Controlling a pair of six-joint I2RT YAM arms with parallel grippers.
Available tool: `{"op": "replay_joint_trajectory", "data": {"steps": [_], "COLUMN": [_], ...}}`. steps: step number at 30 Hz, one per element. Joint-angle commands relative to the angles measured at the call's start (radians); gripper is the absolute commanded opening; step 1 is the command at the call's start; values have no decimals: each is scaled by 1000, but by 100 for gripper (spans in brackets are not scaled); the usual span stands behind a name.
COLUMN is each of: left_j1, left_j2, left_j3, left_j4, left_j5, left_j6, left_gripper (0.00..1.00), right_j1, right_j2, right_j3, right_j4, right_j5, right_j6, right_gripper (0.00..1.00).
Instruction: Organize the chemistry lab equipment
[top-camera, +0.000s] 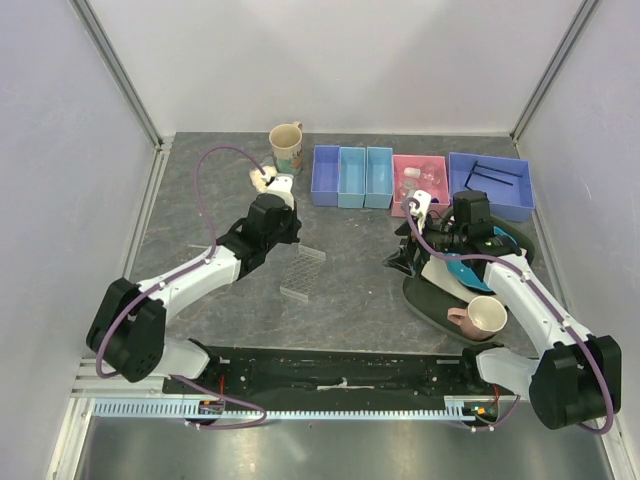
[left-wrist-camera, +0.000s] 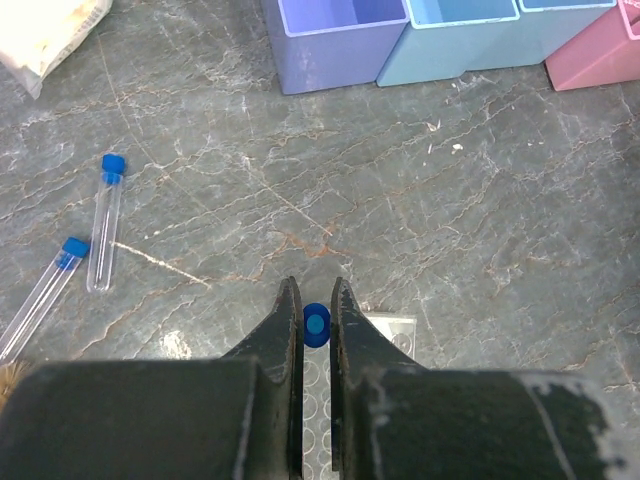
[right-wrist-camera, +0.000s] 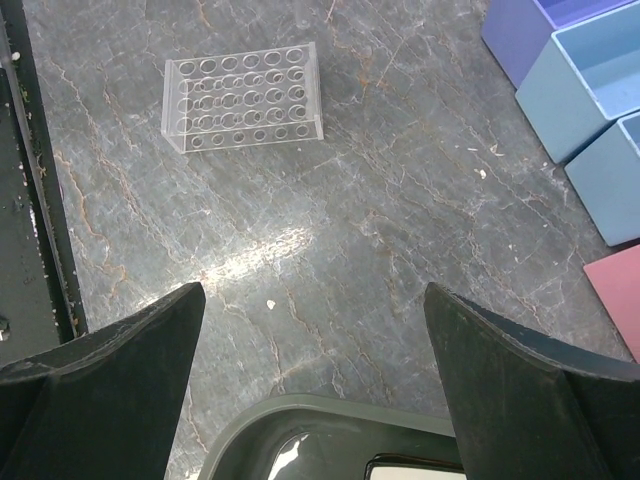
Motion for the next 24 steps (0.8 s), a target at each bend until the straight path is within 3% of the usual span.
{"op": "replay_joint_trajectory", "data": {"steps": [1, 24], "left_j1": [2, 2], "left_j2": [38, 18], "left_j3": [51, -44], "left_j4": [65, 59], "left_j5": [6, 38], "left_j6": [37, -23], "left_gripper": [2, 2], "right_j1": [-2, -2], "right_j2": [-38, -15], "right_j3": [5, 5], "right_j4": [15, 15], "right_j5": [-35, -31], "right_j6": [-29, -36], "right_gripper": [98, 98]}}
